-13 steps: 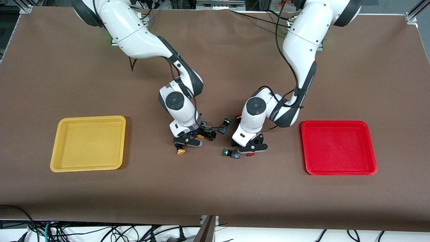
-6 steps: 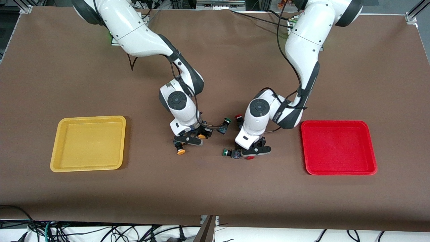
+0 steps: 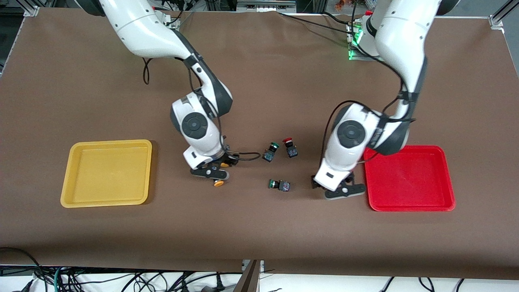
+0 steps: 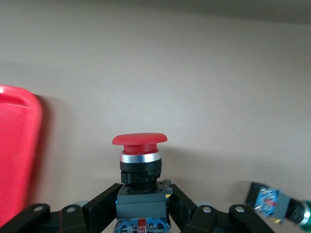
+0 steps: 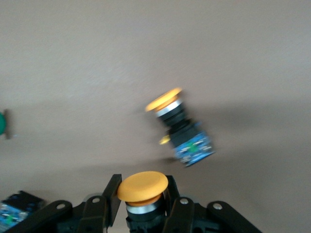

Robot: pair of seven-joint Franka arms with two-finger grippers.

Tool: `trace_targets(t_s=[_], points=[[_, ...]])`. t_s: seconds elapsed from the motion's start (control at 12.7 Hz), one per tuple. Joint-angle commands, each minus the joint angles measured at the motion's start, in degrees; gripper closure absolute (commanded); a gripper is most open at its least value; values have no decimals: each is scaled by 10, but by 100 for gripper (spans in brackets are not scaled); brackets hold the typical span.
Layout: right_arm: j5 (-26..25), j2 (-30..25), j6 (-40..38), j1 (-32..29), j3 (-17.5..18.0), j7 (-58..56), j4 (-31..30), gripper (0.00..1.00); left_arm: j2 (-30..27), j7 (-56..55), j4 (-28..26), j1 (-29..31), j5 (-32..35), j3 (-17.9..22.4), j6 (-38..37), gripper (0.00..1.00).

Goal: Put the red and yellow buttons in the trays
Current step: 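Carry the red button to the red tray while the right gripper carries yellow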

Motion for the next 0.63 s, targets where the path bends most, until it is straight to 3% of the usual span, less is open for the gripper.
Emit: trace_targets(t_s=[0.0,0.24,0.39,0.55], points=[[-1,-34,-77,-26,-60,-177,-11,100,-25,148,9,65,-28,-9,-64,66],[5,-51,-74,-32,-169,-386,-47,100,-23,315,-2,135,-30,-10,-67,64],[19,-47,-59,-76,-185,-465,-60,100,-3,413,-13,183,-30,-10,-62,64],[58,-42,26,-111,-183,-531,-120,100,32,485,-19,202,-30,-10,-47,64]])
